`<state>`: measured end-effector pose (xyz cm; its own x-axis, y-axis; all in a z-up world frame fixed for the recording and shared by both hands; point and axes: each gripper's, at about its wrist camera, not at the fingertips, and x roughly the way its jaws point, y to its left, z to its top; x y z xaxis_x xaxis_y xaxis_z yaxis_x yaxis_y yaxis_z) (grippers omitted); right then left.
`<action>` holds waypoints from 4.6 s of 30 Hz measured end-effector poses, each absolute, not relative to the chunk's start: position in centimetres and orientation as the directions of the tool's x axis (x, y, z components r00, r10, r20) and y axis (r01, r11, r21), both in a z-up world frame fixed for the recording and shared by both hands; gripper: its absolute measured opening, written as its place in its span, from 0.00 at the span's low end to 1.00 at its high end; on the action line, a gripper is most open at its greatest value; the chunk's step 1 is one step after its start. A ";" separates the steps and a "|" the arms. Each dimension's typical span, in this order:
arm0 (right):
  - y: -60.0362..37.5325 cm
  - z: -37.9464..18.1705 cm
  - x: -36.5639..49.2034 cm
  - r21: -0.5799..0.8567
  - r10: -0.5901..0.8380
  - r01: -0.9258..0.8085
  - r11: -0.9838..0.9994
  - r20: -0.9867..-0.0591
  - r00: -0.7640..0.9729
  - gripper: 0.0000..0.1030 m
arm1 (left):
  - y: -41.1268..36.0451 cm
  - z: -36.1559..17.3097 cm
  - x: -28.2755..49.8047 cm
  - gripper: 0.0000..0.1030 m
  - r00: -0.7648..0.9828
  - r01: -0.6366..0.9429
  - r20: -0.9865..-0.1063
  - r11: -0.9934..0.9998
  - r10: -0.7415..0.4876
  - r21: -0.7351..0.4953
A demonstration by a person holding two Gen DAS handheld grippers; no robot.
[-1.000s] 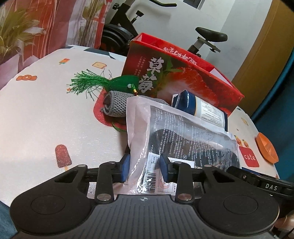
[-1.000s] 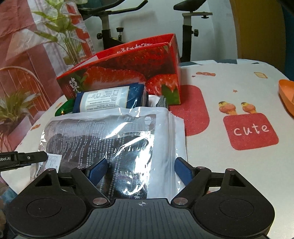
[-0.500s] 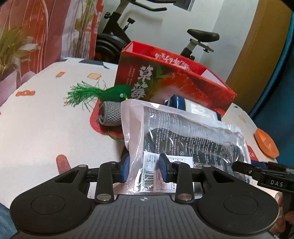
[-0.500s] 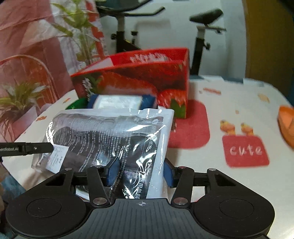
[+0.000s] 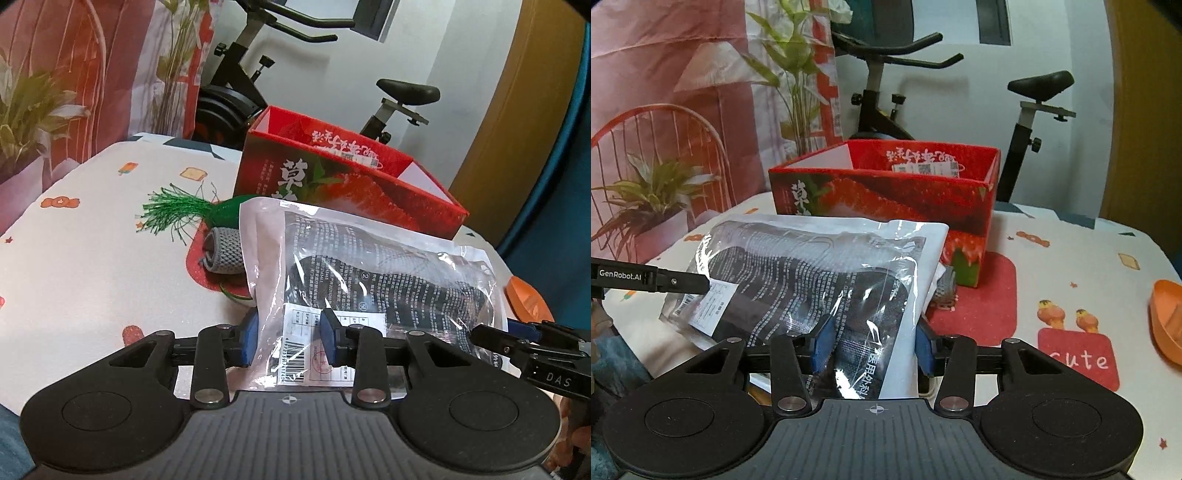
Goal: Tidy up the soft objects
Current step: 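Lift the clear plastic bag with the right tool over the red box, then lower the bag into the red box and open the right tool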
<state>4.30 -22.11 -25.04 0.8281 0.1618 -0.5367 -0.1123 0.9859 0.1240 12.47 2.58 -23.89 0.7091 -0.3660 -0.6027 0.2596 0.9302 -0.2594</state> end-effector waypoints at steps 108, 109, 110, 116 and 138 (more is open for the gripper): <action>-33.2 -19.1 27.3 0.332 0.187 0.014 0.943 -0.563 0.805 0.07 | -5.5 -20.1 37.0 0.68 0.567 0.344 -0.717 0.908 -0.405 -0.240; -33.1 -19.1 27.4 0.328 0.186 0.014 0.944 -0.567 0.803 0.07 | -5.5 -20.0 36.9 0.68 0.574 0.345 -0.713 0.909 -0.402 -0.234; -33.0 -19.1 27.6 0.326 0.185 0.014 0.945 -0.572 0.799 0.07 | -5.4 -19.9 36.8 0.68 0.585 0.346 -0.705 0.910 -0.400 -0.229; -31.0 -19.8 30.1 0.312 0.220 -0.017 0.950 -0.630 0.745 0.07 | -4.3 -19.3 36.9 0.59 0.630 0.333 -0.650 0.904 -0.425 -0.268; -28.3 -18.3 35.0 0.029 0.109 -0.160 0.987 -0.848 0.519 0.22 | -4.1 -20.0 37.5 0.51 0.631 0.347 -0.654 0.906 -0.418 -0.243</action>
